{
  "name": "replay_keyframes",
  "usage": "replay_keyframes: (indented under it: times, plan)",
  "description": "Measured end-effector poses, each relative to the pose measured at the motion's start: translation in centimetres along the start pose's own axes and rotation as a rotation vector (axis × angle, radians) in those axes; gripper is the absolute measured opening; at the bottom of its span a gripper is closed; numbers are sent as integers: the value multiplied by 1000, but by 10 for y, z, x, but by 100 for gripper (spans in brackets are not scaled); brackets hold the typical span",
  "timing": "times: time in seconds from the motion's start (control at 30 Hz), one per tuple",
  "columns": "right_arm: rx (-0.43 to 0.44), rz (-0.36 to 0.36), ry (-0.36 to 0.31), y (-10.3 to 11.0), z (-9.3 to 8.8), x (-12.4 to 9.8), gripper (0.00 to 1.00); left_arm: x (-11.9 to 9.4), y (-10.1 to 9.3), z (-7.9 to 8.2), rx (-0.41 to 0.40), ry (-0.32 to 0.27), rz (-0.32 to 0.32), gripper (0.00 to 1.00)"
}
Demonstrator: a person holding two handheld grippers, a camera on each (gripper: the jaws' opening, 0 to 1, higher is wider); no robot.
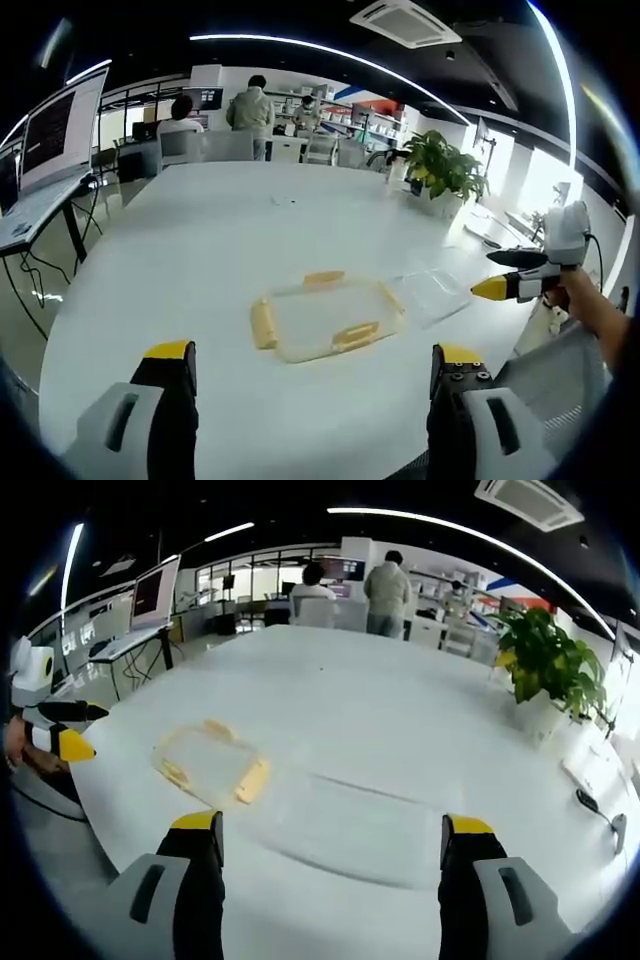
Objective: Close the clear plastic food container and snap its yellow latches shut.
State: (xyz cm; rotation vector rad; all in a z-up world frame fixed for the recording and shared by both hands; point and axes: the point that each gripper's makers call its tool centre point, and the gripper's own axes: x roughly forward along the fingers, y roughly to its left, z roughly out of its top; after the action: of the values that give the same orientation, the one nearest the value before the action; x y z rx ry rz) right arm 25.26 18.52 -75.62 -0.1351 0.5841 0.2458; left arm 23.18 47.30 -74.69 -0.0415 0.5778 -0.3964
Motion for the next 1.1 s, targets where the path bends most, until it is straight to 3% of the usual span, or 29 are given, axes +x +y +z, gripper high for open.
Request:
replay_keyframes:
  times: [0.3, 0.43, 0.6, 0.7, 0.8, 0.97, 1.03, 1.1]
  plan:
    - [2, 24, -8, 4, 1, 1, 87, 1, 0, 0, 7, 11, -7, 95]
    - [-30, 64, 16, 15, -2, 3, 89, 1, -3, 8, 39, -6, -47, 95]
    - [-40, 96, -19, 21, 9, 1, 95, -2, -1, 24, 58, -47, -98, 99]
    - [-87, 117, -35, 21, 16, 1, 97, 1, 5, 35, 105, -51, -111, 99]
    - [-175, 118, -87, 15, 30, 3, 93, 7, 12, 38, 181, -19, -121, 99]
    - [-219, 188, -98, 18, 43, 10, 92, 18, 17, 47, 303, -16, -177, 99]
    - [-250, 199, -90, 17, 45, 15, 90, 24, 15, 44, 384, 19, -230, 99]
    - [-356, 211, -103, 16, 50, 24, 84, 31, 22, 41, 428, 70, -220, 99]
